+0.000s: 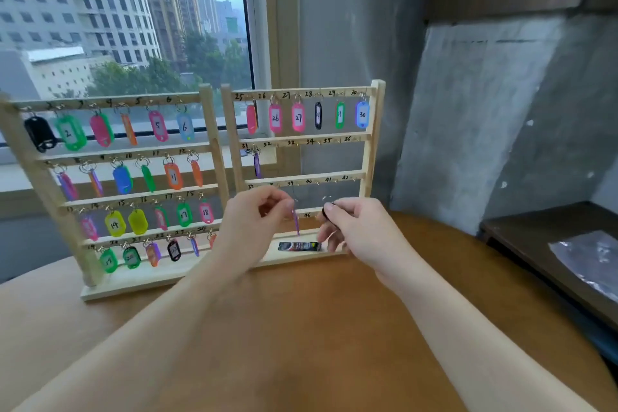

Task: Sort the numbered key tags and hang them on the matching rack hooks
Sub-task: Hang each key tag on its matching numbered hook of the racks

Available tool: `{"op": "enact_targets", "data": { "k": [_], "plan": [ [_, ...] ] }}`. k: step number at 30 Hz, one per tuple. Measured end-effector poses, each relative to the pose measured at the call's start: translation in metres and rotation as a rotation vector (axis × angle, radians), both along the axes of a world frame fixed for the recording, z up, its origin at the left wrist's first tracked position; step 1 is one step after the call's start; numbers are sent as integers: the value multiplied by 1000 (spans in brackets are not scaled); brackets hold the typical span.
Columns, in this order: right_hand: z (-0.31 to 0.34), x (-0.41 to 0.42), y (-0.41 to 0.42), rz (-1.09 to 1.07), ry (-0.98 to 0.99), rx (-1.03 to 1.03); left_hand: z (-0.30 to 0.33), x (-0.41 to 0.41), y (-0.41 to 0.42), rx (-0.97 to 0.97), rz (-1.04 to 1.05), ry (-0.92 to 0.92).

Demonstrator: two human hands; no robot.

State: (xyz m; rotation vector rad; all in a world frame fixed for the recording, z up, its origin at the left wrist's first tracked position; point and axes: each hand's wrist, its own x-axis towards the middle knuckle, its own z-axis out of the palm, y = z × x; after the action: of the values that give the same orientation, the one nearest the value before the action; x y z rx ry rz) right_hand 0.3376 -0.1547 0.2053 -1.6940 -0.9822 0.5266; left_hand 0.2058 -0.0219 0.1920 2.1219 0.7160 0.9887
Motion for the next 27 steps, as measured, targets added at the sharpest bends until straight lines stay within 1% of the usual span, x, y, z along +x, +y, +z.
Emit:
{"op": "enact_targets", "data": {
  "k": [5,8,11,17,22,25,27],
  "plan": [
    [17,15,53,-34,-271,28,27,24,36,29,123,-71],
    [22,22,81,-62,-370,40,38,33,52,6,165,-79],
    [30,25,100,-45,-359,63,43,39,64,-42,185,-87],
    [37,29,126,-45,-314,52,43,49,77,1,195,-67],
    [37,35,136,-41,-256,61,35,60,81,-28,208,-72],
    [37,35,141,-30,-268,64,33,62,81,-58,219,-86],
    [36,36,144,-24,-272,69,34,62,80,-35,237,-62]
  ]
}}
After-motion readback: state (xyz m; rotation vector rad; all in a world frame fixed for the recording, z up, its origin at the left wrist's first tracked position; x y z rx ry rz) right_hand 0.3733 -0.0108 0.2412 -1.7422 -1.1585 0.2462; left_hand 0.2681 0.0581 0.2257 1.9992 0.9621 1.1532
